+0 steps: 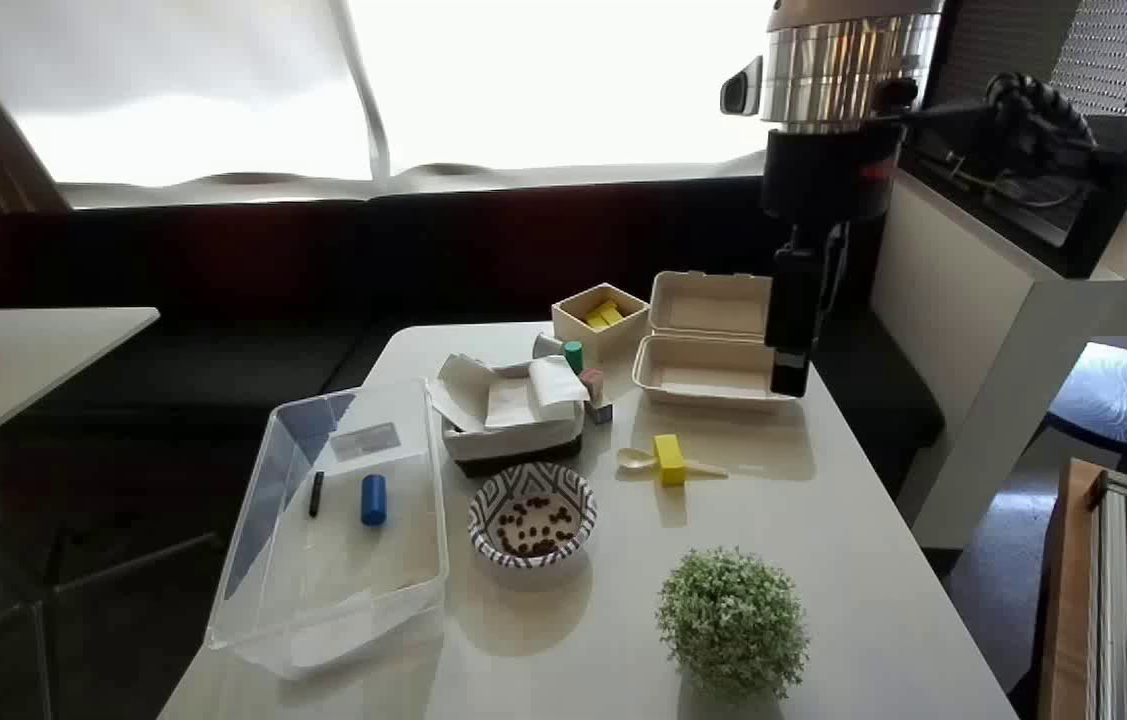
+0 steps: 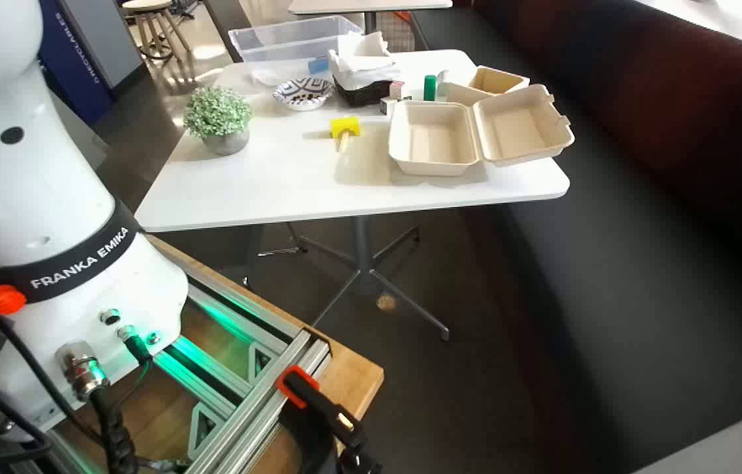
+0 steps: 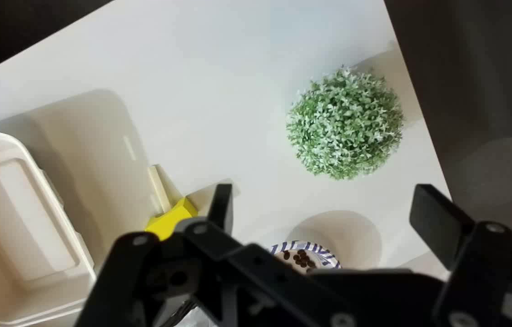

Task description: Close the lunch pack

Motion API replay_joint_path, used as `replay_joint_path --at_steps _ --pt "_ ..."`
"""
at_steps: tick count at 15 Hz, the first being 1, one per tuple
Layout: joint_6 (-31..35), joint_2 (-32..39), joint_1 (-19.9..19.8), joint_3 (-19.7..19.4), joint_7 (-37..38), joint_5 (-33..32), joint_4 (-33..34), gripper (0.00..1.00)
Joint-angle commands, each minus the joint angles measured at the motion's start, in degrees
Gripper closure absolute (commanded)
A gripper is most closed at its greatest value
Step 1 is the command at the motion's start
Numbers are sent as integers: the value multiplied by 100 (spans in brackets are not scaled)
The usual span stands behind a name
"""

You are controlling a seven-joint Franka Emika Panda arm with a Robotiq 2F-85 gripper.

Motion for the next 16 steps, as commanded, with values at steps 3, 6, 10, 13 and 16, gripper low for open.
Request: replay_joint_path --at_steps 3,6,10,13,16 --pt "-12 0 -26 25 -10 12 8 0" --pt "-12 0 -26 25 -10 12 8 0" --pt "-12 0 -26 25 -10 12 8 0" --pt "-12 0 -26 25 -10 12 8 0" --pt "29 95 -75 -6 60 42 74 0"
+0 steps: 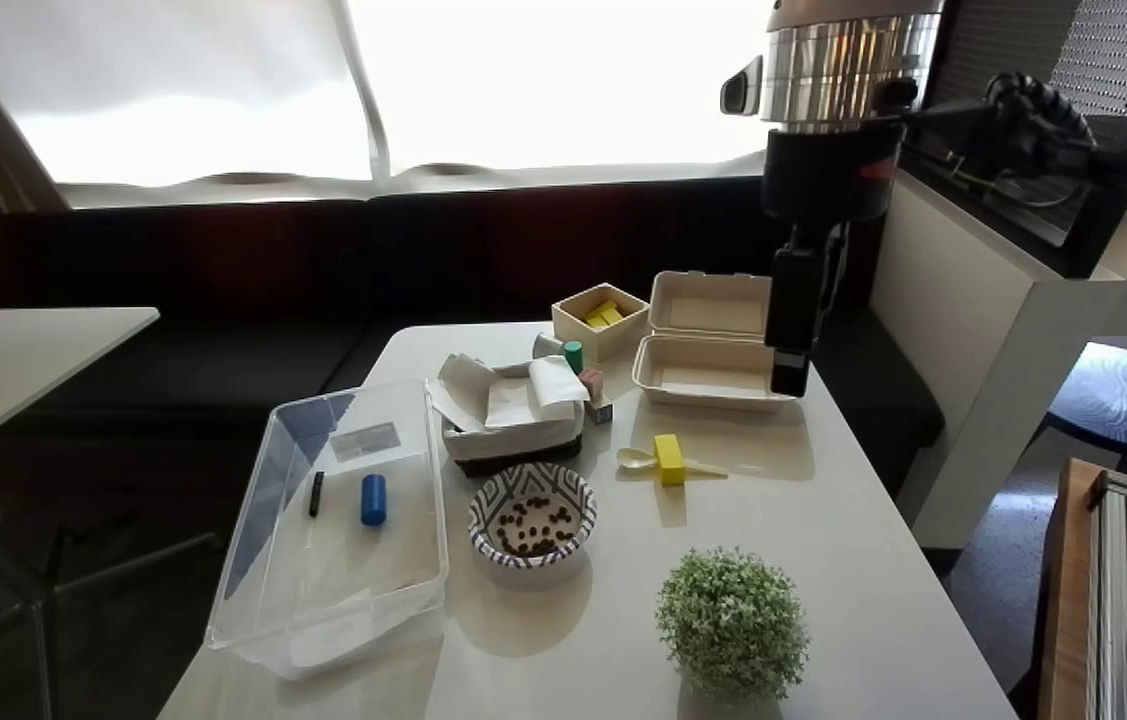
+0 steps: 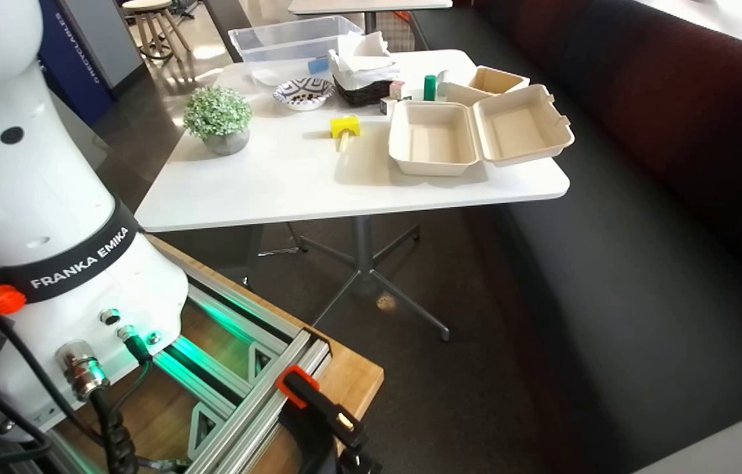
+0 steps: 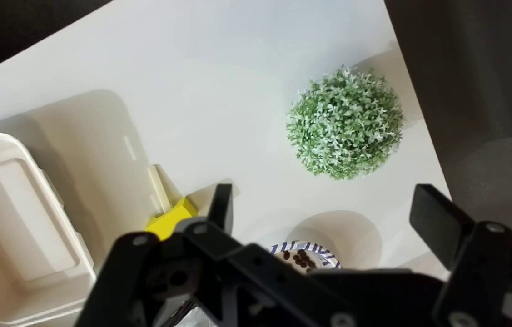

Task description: Close the lunch pack

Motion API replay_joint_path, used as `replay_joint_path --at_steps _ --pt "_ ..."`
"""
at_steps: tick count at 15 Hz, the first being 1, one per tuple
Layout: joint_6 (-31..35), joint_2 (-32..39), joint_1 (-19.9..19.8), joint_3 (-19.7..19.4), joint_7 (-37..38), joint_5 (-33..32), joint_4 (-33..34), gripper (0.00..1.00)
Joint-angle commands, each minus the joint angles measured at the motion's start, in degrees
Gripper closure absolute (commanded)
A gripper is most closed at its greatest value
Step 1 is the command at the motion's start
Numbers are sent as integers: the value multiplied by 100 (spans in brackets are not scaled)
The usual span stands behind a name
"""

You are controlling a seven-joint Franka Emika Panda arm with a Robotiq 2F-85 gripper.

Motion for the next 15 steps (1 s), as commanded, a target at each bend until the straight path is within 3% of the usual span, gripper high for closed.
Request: replay_joint_path --at_steps 1,9,15 --pt "43 173 -126 -38 112 55 144 0" --pt "61 1215 -1226 -1046 561 258 1147 0" --pt "344 2272 -1739 -1539 1102 784 2067 0"
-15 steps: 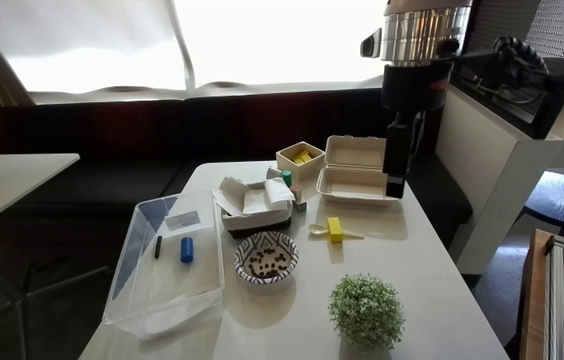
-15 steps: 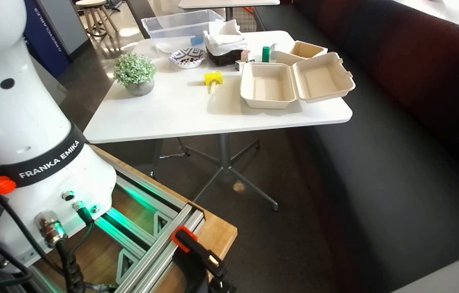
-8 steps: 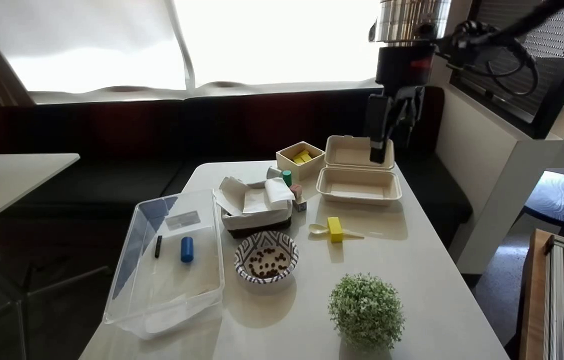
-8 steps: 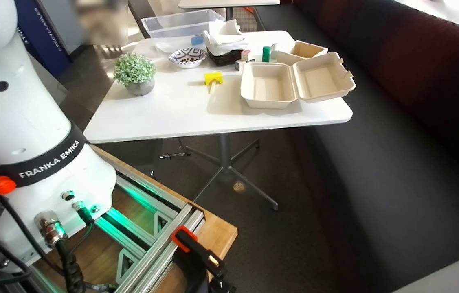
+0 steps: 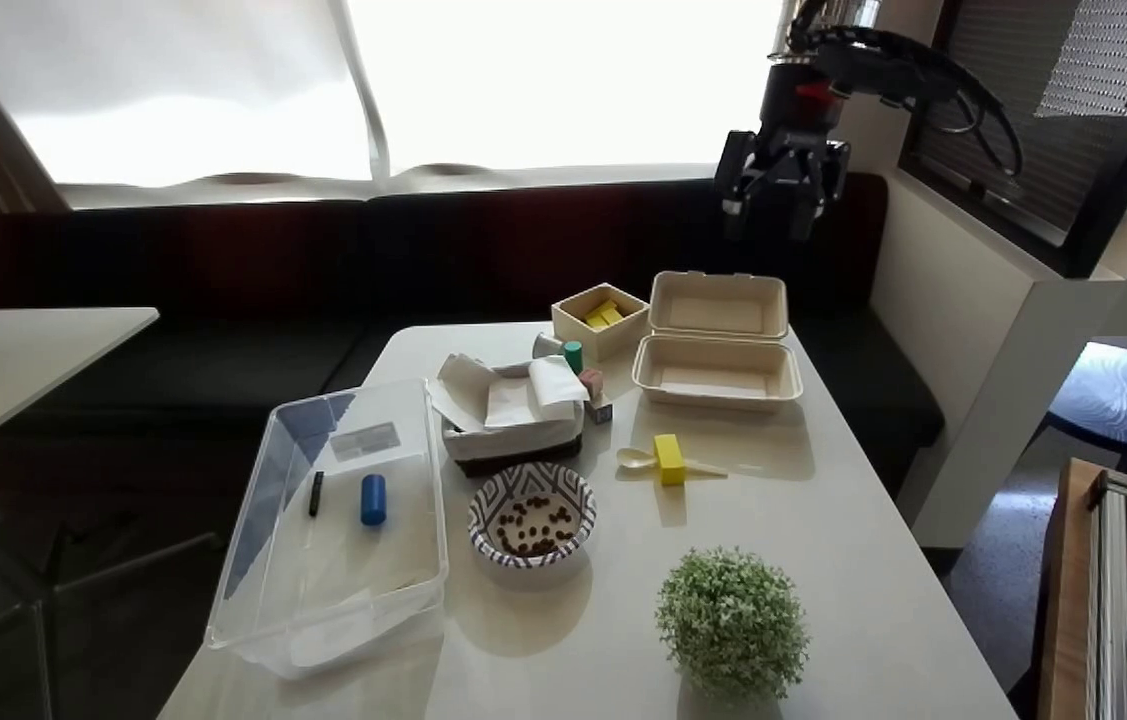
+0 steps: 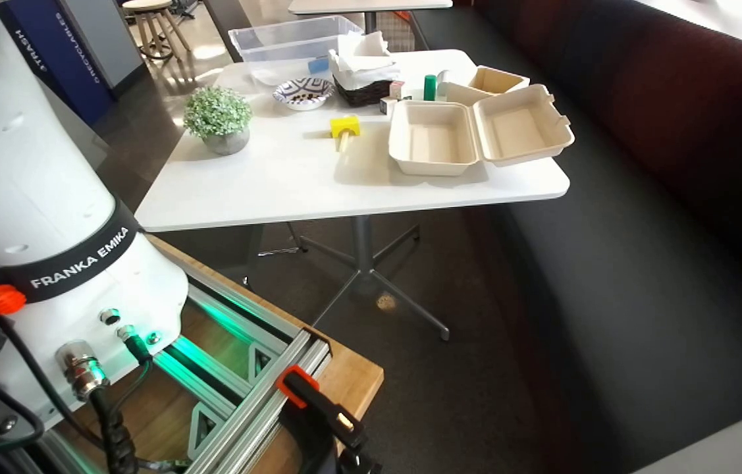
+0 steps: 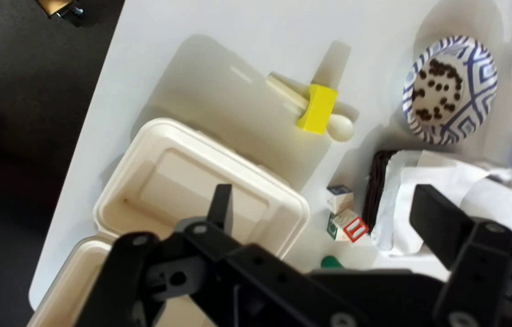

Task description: Close the lunch pack

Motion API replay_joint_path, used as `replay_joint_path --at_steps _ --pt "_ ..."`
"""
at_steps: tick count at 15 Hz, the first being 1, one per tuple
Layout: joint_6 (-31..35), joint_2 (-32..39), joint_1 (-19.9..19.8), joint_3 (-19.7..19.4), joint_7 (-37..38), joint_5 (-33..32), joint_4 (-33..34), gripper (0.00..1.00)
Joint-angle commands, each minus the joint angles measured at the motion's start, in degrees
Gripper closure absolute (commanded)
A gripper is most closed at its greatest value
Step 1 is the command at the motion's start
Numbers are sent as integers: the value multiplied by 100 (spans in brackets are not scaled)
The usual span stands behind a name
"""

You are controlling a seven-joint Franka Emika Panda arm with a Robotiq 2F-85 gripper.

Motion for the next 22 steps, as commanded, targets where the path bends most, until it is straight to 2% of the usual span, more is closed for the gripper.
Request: replay_joint_path --at_steps 1,4,7,11,14,15,16,18,22 --pt "135 859 -172 -104 559 483 750 0" --pt "287 1422 -268 -128 1148 659 1368 0" --pt "310 1994 -349 -188 1753 520 1992 0" --pt "267 2721 -471 -351 2154 270 2665 0" --pt "246 3244 -521 -551 2394 -149 3095 0" --pt "292 3389 -499 -660 2665 -389 3216 0" --pt "281 2994 -532 -525 2267 -78 2837 0" --pt "290 3248 -548 -622 2446 -272 3038 0" --pt "391 3511 -553 -652 2702 -249 3303 0"
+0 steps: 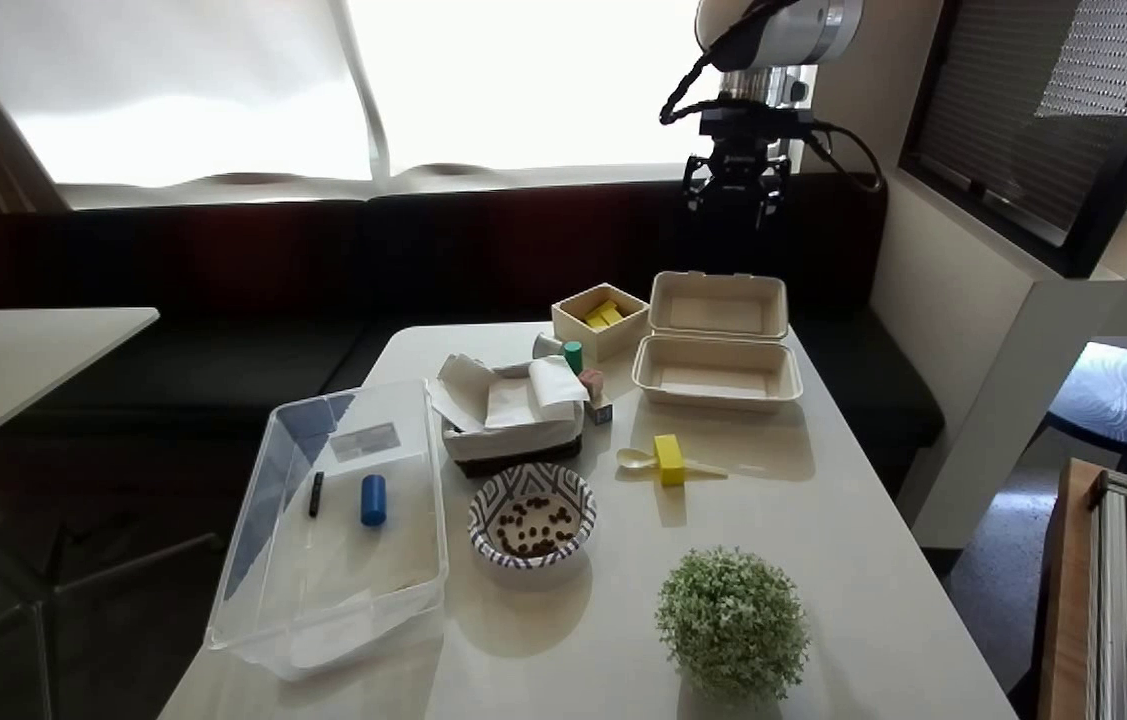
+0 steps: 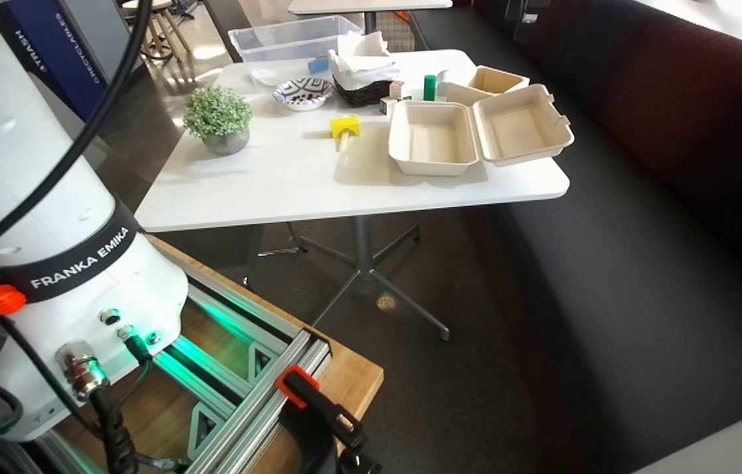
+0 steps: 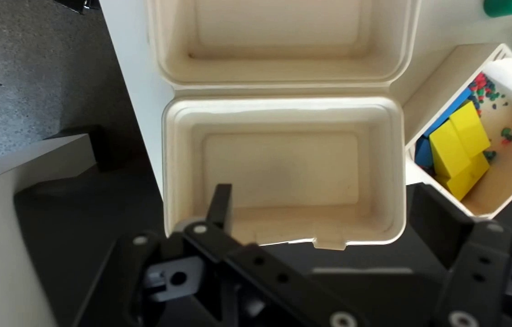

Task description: Close the lunch pack

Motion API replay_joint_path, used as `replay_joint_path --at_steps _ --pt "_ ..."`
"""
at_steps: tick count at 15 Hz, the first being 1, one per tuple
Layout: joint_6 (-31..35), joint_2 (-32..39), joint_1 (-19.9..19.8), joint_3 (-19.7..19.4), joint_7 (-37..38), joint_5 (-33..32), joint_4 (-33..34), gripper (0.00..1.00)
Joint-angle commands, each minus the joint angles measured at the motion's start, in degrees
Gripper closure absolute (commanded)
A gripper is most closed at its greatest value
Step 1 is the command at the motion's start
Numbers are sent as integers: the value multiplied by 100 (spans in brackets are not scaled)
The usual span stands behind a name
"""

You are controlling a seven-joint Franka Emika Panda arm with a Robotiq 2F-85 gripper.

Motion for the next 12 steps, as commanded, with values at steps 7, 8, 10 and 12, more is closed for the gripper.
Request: replay_joint_path --at_steps 7,8,10,12 --pt "805 1615 -525 -20 237 294 1772 0" --pt "843 1810 -589 -11 257 298 1988 20" --pt "966 2216 -671 -24 282 243 2404 34" --pt "991 2591 -732 -31 308 206 2808 50"
